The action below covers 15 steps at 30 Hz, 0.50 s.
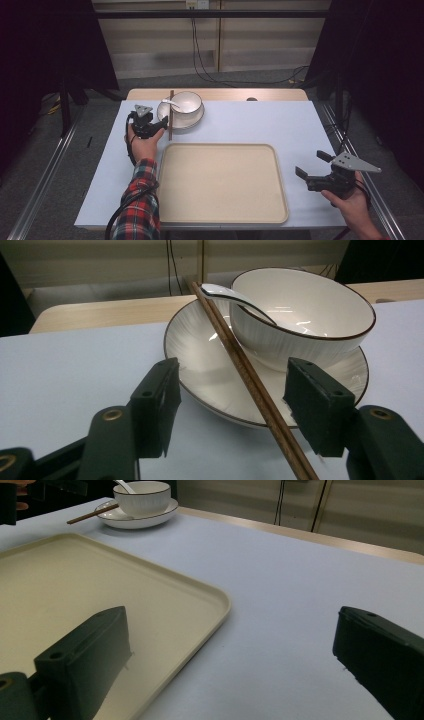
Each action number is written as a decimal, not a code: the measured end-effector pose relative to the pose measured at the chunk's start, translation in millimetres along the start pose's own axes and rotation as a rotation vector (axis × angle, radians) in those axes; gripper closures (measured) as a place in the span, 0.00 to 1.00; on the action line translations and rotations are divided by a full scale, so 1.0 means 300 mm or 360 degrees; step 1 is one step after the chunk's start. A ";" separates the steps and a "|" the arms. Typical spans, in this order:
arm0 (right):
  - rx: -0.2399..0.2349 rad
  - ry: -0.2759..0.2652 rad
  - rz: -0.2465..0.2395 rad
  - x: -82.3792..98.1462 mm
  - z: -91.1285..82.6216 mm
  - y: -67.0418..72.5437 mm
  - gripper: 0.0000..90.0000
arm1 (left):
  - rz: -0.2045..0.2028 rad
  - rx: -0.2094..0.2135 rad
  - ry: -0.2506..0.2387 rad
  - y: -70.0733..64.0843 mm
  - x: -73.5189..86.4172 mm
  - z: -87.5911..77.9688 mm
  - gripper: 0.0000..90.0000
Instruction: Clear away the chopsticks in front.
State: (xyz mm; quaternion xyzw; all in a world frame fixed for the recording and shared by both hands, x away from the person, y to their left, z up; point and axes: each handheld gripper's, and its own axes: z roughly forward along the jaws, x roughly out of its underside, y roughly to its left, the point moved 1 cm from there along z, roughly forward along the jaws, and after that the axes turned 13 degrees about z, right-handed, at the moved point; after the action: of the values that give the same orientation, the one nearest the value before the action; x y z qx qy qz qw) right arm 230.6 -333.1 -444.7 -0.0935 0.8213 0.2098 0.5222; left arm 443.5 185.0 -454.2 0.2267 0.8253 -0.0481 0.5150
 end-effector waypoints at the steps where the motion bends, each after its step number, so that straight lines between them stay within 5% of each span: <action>1: -0.0001 0.0000 -0.0002 0.000 0.000 -0.001 0.01 | -0.0023 0.0009 0.0015 0.001 0.001 0.007 0.45; 15: 0.0006 0.0019 -0.0029 0.005 0.004 -0.004 0.02 | -0.0065 0.0068 0.0089 -0.015 -0.011 0.074 0.68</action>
State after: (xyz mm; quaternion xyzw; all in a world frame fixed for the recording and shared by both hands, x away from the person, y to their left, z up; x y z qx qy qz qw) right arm 231.4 -333.5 -447.0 -0.1012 0.8240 0.2028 0.5193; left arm 461.1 172.9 -462.4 0.2219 0.8425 -0.0699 0.4858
